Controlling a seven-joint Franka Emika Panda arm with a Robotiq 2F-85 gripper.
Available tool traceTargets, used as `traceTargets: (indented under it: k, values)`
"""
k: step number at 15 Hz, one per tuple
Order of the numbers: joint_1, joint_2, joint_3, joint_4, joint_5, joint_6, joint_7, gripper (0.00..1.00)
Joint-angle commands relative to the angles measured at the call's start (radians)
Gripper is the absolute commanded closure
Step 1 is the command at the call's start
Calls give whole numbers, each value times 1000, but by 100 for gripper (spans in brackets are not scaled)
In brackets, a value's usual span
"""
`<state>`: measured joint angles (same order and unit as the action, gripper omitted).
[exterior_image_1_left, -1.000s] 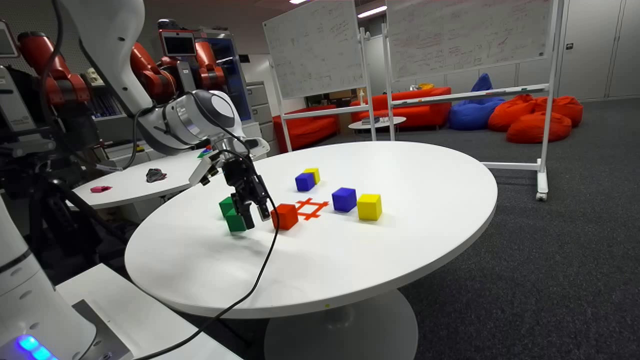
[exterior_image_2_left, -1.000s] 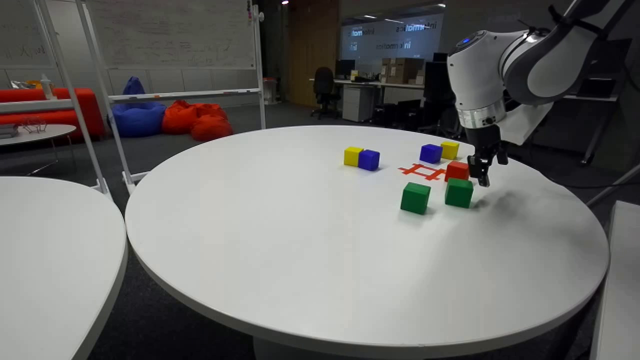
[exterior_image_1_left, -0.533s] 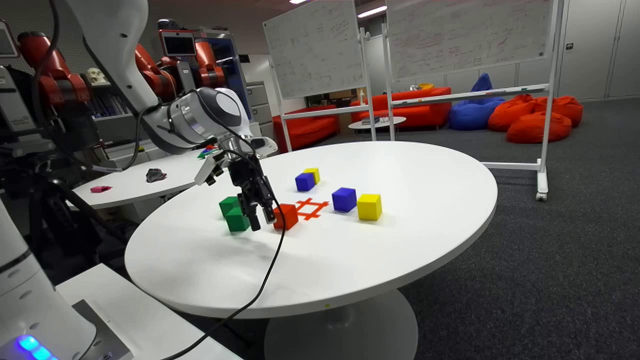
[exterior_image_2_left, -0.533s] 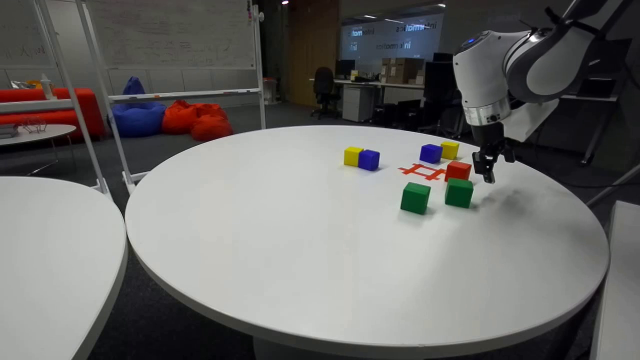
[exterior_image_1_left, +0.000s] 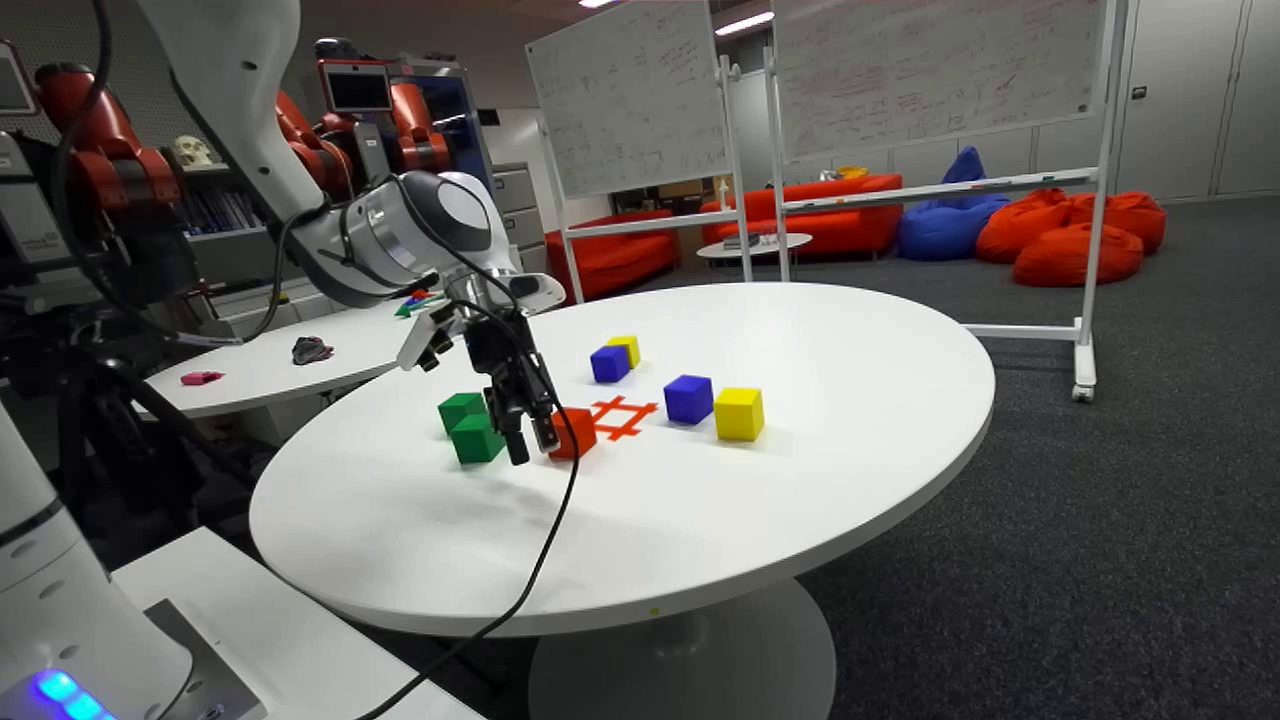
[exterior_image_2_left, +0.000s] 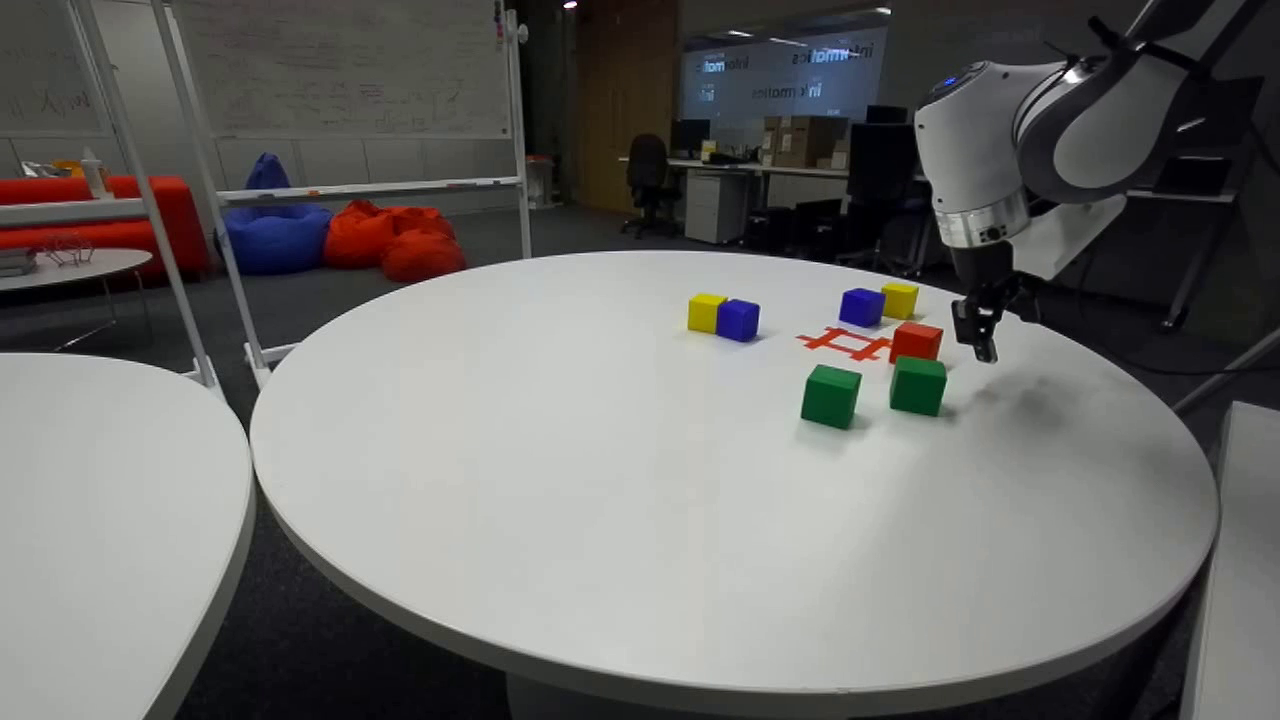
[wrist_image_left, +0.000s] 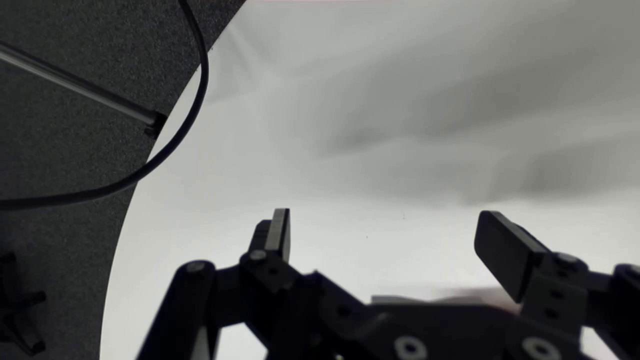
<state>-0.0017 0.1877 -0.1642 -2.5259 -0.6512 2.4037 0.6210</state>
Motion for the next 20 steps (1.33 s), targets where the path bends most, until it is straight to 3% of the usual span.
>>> traceTargets:
  k: [1, 9, 10, 20]
  values:
    - [-16, -49, -7, -40, -23, 31, -11, 0]
    - [-41, -72, -27, -49, -23, 26, -24, 0]
    - [-29, -25, -13, -5, -1, -2, -4, 0]
    - [-34, 9, -9, 34, 18, 3, -31, 0]
